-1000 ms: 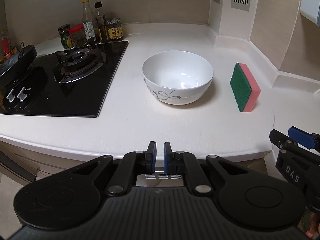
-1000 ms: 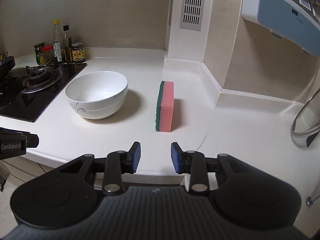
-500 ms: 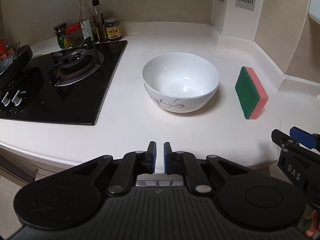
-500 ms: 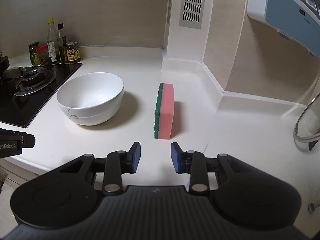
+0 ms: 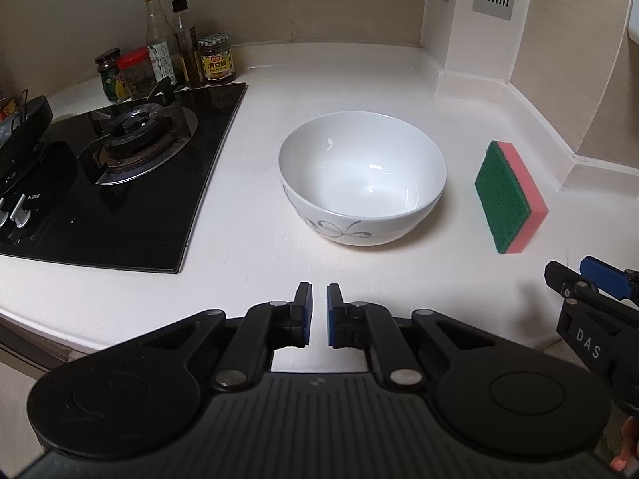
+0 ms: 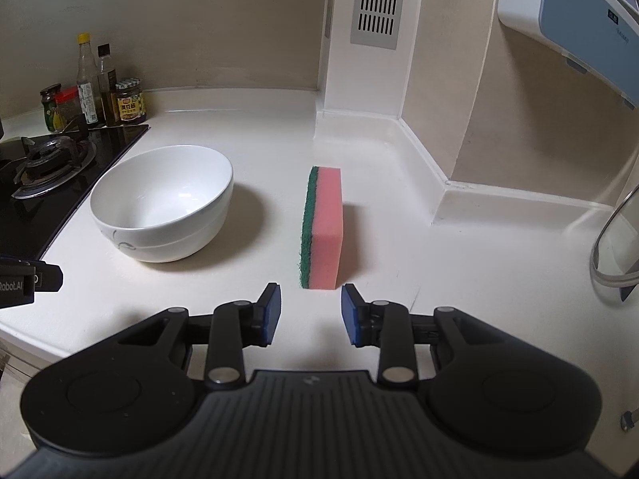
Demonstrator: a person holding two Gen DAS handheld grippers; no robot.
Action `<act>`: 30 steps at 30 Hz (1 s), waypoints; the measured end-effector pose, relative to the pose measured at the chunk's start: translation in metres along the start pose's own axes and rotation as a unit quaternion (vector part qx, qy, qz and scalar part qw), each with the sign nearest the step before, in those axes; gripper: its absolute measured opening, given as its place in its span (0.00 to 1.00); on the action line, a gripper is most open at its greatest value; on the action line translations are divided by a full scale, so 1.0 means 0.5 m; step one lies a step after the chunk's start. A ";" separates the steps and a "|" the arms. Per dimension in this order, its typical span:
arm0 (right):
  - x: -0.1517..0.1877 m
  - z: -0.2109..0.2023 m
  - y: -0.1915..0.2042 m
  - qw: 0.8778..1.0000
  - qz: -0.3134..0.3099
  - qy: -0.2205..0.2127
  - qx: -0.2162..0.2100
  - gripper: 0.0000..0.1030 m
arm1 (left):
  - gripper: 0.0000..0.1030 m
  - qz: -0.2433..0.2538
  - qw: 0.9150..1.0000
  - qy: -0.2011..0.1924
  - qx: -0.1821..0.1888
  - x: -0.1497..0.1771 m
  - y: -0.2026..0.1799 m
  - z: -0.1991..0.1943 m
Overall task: Clean bowl
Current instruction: 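Close the right gripper on the green-and-pink sponge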
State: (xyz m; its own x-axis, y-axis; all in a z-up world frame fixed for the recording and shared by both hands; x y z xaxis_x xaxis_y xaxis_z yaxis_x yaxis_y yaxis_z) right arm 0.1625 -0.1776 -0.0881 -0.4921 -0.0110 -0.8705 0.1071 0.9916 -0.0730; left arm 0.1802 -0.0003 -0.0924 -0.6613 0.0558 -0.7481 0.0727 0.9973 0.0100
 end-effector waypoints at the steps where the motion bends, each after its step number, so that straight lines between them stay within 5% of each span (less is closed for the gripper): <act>1: -0.001 0.004 0.000 1.000 0.000 0.000 0.000 0.28 | 0.08 0.000 1.000 0.000 0.001 -0.002 0.001 0.003; 30: -0.029 0.119 -0.009 1.000 0.007 0.001 0.017 0.28 | 0.08 -0.004 1.000 0.003 -0.015 -0.055 0.043 0.082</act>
Point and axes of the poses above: each gripper's, at about its wrist camera, not at the fingertips, and z roughly the way its jaws point, y to its left, x to its underside, the point moved 9 cm from there along z, roughly the way its jaws point, and after that the axes turned 10 degrees about -y, right-handed, at the moved point
